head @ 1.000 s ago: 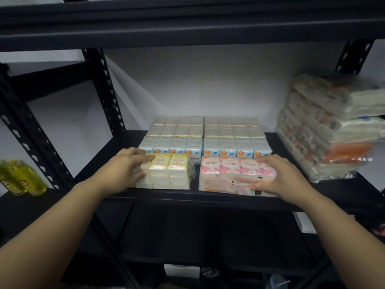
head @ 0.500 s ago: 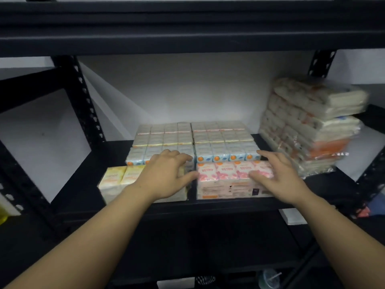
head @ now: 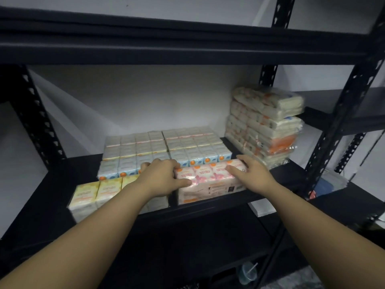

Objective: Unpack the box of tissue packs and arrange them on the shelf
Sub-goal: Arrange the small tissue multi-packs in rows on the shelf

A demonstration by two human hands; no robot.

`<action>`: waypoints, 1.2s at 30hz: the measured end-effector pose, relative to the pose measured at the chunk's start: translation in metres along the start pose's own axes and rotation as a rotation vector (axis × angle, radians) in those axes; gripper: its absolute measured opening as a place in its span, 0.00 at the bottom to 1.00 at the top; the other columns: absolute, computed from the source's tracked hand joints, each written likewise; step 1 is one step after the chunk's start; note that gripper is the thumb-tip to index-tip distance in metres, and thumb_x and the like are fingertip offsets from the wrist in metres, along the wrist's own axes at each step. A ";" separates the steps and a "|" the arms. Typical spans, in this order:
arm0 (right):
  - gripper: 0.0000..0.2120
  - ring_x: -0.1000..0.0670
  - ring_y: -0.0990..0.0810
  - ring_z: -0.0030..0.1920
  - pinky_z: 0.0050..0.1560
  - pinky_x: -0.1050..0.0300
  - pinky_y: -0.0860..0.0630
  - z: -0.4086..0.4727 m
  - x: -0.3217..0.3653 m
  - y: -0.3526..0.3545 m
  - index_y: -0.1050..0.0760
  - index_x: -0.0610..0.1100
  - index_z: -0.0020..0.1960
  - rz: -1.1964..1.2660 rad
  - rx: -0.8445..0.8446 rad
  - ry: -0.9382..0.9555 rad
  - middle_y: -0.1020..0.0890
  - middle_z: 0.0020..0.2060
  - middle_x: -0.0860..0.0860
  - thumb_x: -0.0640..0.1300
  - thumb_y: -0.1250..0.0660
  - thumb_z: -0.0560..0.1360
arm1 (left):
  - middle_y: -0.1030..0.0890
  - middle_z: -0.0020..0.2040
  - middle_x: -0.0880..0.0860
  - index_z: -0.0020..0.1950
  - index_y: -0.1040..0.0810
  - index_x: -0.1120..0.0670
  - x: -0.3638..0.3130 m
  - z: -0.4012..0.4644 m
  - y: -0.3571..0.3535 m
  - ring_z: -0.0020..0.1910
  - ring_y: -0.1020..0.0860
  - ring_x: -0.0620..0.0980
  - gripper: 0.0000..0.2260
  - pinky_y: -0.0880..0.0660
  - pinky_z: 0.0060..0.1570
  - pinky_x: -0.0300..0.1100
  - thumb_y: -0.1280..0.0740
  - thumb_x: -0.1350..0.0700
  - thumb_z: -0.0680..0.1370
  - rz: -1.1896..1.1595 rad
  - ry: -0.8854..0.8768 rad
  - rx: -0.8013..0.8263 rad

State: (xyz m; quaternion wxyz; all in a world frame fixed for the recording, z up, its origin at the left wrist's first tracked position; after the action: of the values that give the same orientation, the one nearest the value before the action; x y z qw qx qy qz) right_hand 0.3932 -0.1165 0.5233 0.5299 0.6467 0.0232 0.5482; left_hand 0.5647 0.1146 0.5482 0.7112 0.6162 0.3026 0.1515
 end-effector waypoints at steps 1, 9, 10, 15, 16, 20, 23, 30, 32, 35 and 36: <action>0.33 0.51 0.22 0.57 0.49 0.59 0.26 0.001 0.001 0.002 0.30 0.50 0.75 0.023 0.004 0.028 0.21 0.62 0.53 0.62 0.28 0.75 | 0.22 0.42 0.39 0.68 0.25 0.44 -0.001 0.000 0.004 0.57 0.24 0.48 0.30 0.35 0.60 0.52 0.30 0.29 0.72 -0.023 0.004 -0.040; 0.26 0.52 0.16 0.41 0.39 0.48 0.18 0.007 -0.024 0.001 0.31 0.54 0.49 0.126 0.079 0.110 0.16 0.43 0.53 0.54 0.16 0.63 | 0.20 0.41 0.40 0.46 0.25 0.43 0.007 -0.009 0.003 0.48 0.25 0.43 0.17 0.32 0.59 0.50 0.23 0.39 0.68 -0.088 0.051 -0.192; 0.27 0.54 0.16 0.42 0.37 0.54 0.20 0.004 -0.029 -0.003 0.32 0.53 0.49 0.151 0.089 0.118 0.16 0.44 0.54 0.53 0.16 0.64 | 0.20 0.42 0.40 0.47 0.26 0.43 0.006 -0.012 -0.001 0.49 0.25 0.43 0.17 0.33 0.58 0.49 0.23 0.38 0.68 -0.076 0.045 -0.197; 0.36 0.62 0.18 0.51 0.47 0.64 0.21 0.005 -0.031 -0.011 0.32 0.62 0.64 0.243 0.116 0.219 0.20 0.55 0.59 0.52 0.15 0.64 | 0.21 0.46 0.38 0.53 0.22 0.41 -0.001 -0.021 0.003 0.52 0.26 0.44 0.17 0.31 0.56 0.47 0.22 0.38 0.69 -0.064 0.037 -0.252; 0.36 0.60 0.18 0.53 0.51 0.60 0.20 0.006 -0.031 -0.012 0.31 0.64 0.65 0.244 0.111 0.242 0.20 0.57 0.60 0.54 0.15 0.64 | 0.22 0.45 0.37 0.54 0.21 0.41 -0.002 -0.022 0.004 0.52 0.26 0.44 0.17 0.29 0.56 0.48 0.22 0.39 0.70 -0.074 0.044 -0.252; 0.34 0.58 0.20 0.55 0.54 0.57 0.21 0.010 -0.045 -0.013 0.28 0.62 0.63 0.250 0.048 0.258 0.20 0.58 0.57 0.54 0.15 0.63 | 0.33 0.43 0.30 0.59 0.20 0.42 -0.007 -0.025 0.002 0.51 0.26 0.44 0.19 0.25 0.59 0.48 0.22 0.40 0.71 -0.075 0.055 -0.260; 0.34 0.59 0.20 0.57 0.55 0.58 0.21 0.012 -0.046 -0.013 0.27 0.61 0.64 0.264 0.022 0.262 0.20 0.60 0.57 0.52 0.15 0.64 | 0.34 0.42 0.30 0.61 0.20 0.41 -0.008 -0.025 0.000 0.53 0.25 0.45 0.20 0.23 0.60 0.50 0.23 0.39 0.72 -0.060 0.054 -0.276; 0.35 0.59 0.20 0.56 0.55 0.58 0.22 0.015 -0.038 -0.016 0.29 0.61 0.66 0.247 0.024 0.256 0.21 0.61 0.59 0.51 0.16 0.65 | 0.28 0.46 0.37 0.63 0.21 0.42 -0.010 -0.022 0.002 0.51 0.26 0.44 0.20 0.25 0.59 0.47 0.25 0.39 0.74 -0.034 0.068 -0.292; 0.36 0.57 0.20 0.57 0.53 0.60 0.23 0.013 -0.036 -0.014 0.29 0.61 0.67 0.234 0.028 0.240 0.21 0.61 0.58 0.53 0.16 0.64 | 0.24 0.50 0.39 0.63 0.22 0.43 -0.007 -0.022 0.003 0.54 0.25 0.44 0.21 0.24 0.58 0.47 0.24 0.38 0.73 -0.068 0.057 -0.273; 0.40 0.56 0.26 0.62 0.58 0.58 0.28 0.005 -0.028 -0.008 0.29 0.59 0.69 0.148 -0.067 0.248 0.26 0.61 0.57 0.60 0.16 0.61 | 0.20 0.56 0.41 0.61 0.21 0.43 0.003 -0.025 0.012 0.57 0.25 0.43 0.22 0.23 0.56 0.47 0.27 0.34 0.72 -0.106 0.005 -0.267; 0.42 0.55 0.29 0.64 0.60 0.57 0.30 0.001 -0.022 -0.005 0.28 0.57 0.70 0.102 -0.123 0.277 0.27 0.61 0.57 0.63 0.17 0.60 | 0.20 0.57 0.42 0.61 0.21 0.43 0.009 -0.028 0.018 0.57 0.25 0.44 0.22 0.24 0.55 0.47 0.28 0.34 0.73 -0.108 0.008 -0.267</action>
State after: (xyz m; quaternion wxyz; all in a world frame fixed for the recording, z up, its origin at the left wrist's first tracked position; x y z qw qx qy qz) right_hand 0.3881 -0.1282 0.5052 0.5317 0.5315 0.0293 0.6588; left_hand 0.5575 0.1454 0.5617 0.7927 0.4983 0.3155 0.1546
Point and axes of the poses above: each hand's wrist, its own z-axis towards the middle knuckle, its own y-axis out of the back of the hand, x = y × z, the point moved 7 cm from there along z, towards the middle knuckle
